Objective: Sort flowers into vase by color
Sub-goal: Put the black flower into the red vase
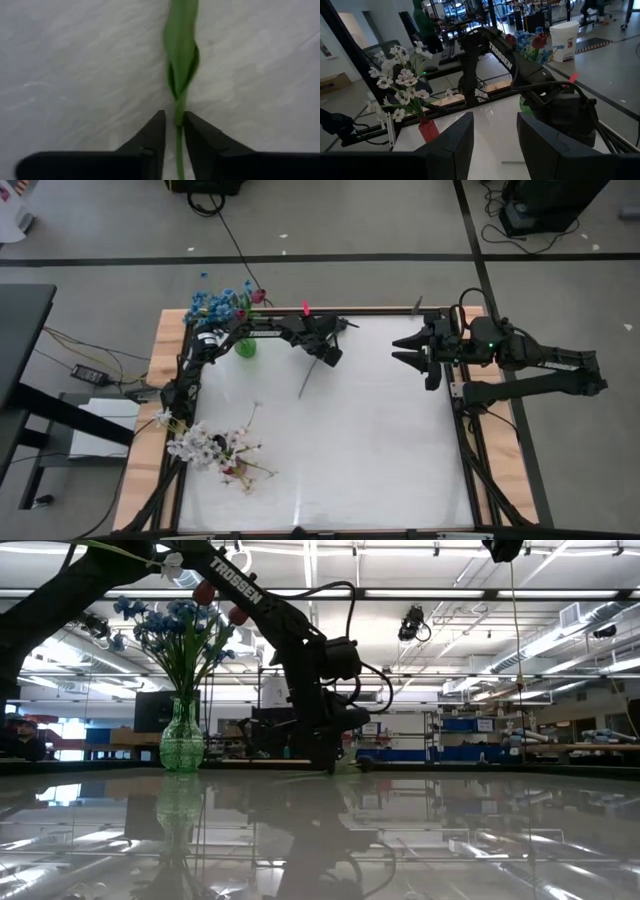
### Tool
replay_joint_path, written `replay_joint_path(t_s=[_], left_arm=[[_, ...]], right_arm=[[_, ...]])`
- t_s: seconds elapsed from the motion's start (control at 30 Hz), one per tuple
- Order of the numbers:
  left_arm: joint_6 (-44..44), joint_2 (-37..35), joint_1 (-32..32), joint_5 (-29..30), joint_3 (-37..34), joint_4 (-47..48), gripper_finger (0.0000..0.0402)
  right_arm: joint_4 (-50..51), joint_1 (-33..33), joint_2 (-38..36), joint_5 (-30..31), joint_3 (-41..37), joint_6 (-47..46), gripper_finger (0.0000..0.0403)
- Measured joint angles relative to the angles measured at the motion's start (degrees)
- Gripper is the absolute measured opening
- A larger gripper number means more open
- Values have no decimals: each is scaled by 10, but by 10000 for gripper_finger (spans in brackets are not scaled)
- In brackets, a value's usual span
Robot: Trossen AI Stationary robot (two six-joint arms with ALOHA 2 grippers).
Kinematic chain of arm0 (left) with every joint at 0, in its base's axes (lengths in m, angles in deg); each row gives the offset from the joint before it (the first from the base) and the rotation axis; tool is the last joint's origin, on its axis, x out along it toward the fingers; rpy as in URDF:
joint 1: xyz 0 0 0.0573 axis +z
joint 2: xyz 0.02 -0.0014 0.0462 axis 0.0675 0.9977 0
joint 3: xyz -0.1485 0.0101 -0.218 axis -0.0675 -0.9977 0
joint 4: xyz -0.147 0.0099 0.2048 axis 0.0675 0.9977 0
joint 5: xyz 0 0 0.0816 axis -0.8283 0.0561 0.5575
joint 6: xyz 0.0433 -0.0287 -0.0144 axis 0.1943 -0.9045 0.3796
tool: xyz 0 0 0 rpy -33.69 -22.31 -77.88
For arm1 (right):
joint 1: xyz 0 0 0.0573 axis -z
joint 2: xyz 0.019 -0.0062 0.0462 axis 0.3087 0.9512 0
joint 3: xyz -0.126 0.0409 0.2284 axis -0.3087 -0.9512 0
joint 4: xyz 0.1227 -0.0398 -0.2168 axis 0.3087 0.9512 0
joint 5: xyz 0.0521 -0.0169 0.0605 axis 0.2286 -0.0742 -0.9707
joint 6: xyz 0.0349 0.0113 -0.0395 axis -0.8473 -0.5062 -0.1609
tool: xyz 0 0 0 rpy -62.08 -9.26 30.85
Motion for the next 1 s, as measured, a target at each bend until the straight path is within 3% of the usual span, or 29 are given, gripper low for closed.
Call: replay_joint_path(t_s=[0.2, 0.67, 1.0], left_arm=[[35, -1, 0, 0, 0, 8, 9], [55, -31, -51, -49, 0, 140, 8], [71, -32, -105, -54, 0, 141, 31]], right_arm=[[0, 0, 0, 0, 0, 0, 159], [-13, 0, 0, 0, 0, 0, 159], [-17, 0, 0, 0, 0, 0, 159]])
